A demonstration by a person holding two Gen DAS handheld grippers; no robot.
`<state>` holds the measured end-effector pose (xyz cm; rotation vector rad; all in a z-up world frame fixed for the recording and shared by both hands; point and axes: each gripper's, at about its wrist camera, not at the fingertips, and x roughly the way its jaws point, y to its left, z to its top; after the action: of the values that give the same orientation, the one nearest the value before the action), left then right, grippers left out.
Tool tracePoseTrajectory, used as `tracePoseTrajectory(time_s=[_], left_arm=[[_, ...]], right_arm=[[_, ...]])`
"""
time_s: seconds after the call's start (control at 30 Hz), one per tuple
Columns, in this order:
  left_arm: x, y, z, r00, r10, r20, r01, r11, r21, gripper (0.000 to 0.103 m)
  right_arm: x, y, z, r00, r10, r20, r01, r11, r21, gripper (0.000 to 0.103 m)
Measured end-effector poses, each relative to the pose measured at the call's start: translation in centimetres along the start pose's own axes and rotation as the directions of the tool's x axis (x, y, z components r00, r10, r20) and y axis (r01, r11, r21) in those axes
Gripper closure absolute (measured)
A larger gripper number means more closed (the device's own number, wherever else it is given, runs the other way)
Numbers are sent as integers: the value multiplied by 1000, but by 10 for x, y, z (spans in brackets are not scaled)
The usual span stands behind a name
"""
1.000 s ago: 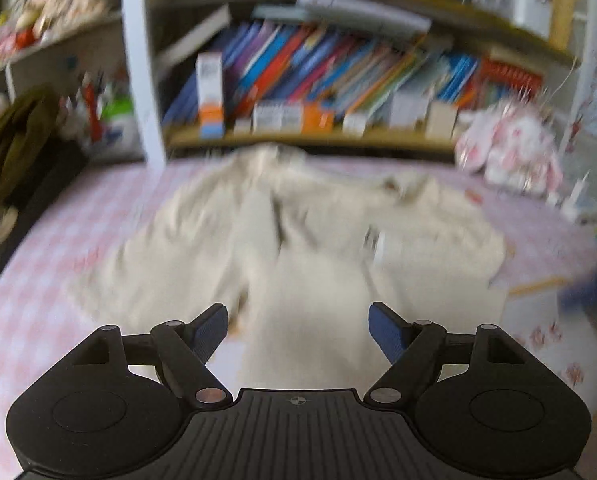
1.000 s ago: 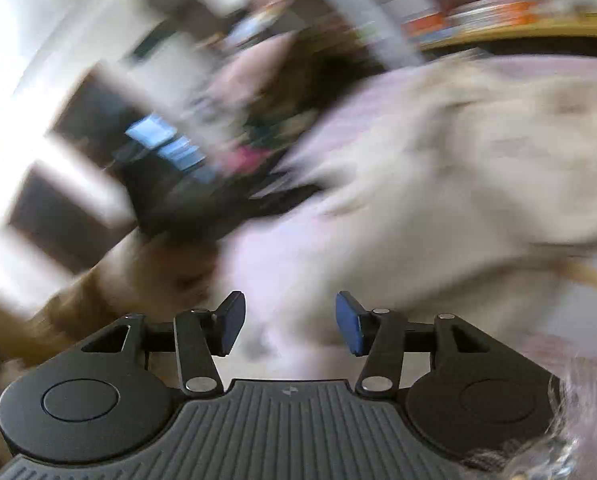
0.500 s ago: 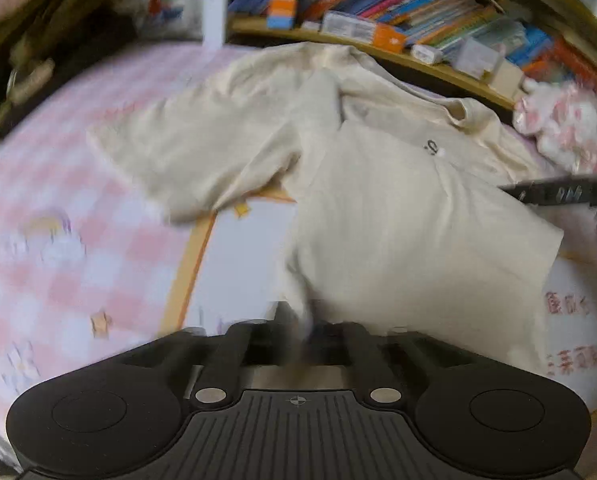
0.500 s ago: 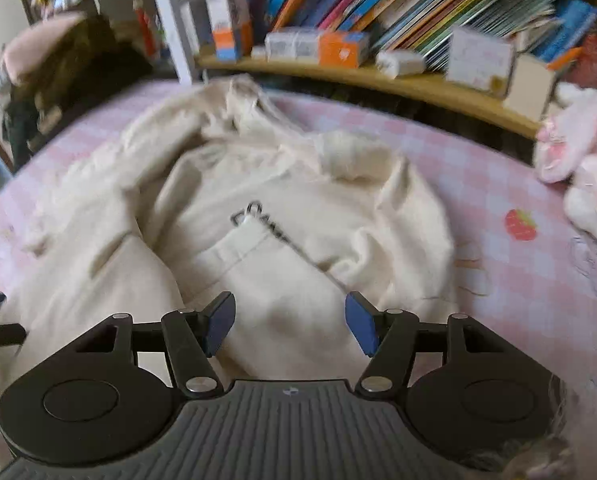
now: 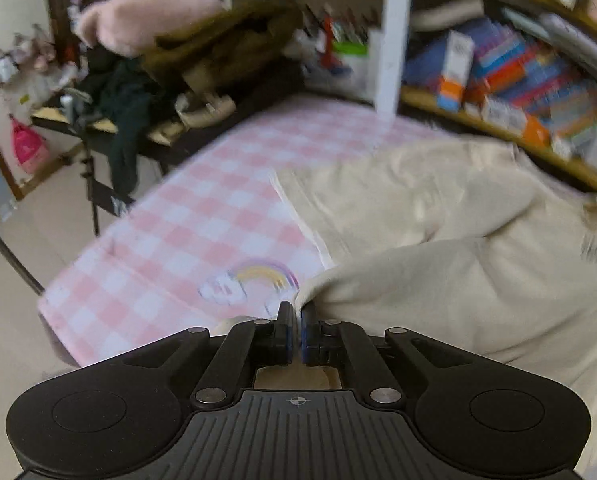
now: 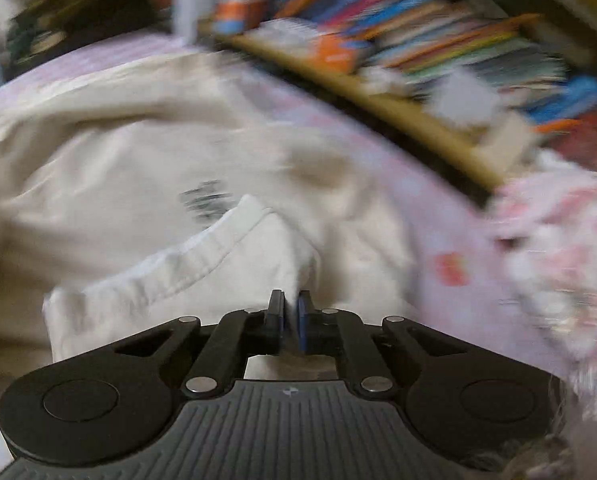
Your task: Fold clothes
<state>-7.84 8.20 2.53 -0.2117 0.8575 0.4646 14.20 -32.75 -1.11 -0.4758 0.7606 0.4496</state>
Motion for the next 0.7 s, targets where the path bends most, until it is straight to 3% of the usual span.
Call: tracePoseTrajectory(time_s=[0.1, 0.17, 0.23, 0.3, 0.37, 0.43, 0.5, 0.57, 0.6, 0.63, 0.67, 0.7], left_arm=[[7, -15, -13, 998, -28, -63, 32, 998, 58, 99], [10, -20, -19, 996, -38, -83, 45, 996, 82, 99], [11, -21, -22, 995, -40, -94, 49, 994, 96, 99], [12, -17, -23, 995, -35, -92, 43, 995, 86, 99], [14, -17, -23, 995, -36, -95, 43, 996, 79, 99], [15, -18, -22, 995, -31, -96, 40, 995, 88, 99], [14, -18, -22, 995, -25, -92, 33, 995, 91, 99], [9, -15, -23, 997, -16, -81, 22, 997, 75, 99], [7, -12, -24, 997, -14, -77, 20, 998, 68, 99], [3, -10, -26, 997, -14, -77, 19, 998, 67, 99], [-1, -8, -28, 997, -13, -78, 18, 998, 66, 99], [-5, -7, -30, 997, -14, -81, 20, 998, 68, 99]], right_arm=[[9, -37, 3, 985, -172, -15, 172, 979, 107, 95], [4, -56, 0, 984, -175, -29, 178, 966, 189, 87], [-12, -64, -6, 991, -132, 2, 126, 951, 283, 68], [-31, -60, -8, 997, -66, 32, 51, 933, 355, 68], [-51, -45, -8, 997, -6, 72, -24, 914, 404, 57], [-66, -21, -7, 993, 68, 94, -101, 906, 410, 31], [-73, 8, -8, 986, 135, 94, -160, 917, 365, 30], [-64, 36, -10, 996, 80, 33, -86, 965, 246, 33], [-59, 50, -12, 999, 41, 2, -41, 983, 180, 46], [-52, 56, -15, 1000, -3, -24, 6, 991, 135, 88], [-51, 48, -20, 999, -20, -27, 24, 988, 155, 101], [-52, 36, -24, 999, -27, -21, 31, 980, 197, 100]])
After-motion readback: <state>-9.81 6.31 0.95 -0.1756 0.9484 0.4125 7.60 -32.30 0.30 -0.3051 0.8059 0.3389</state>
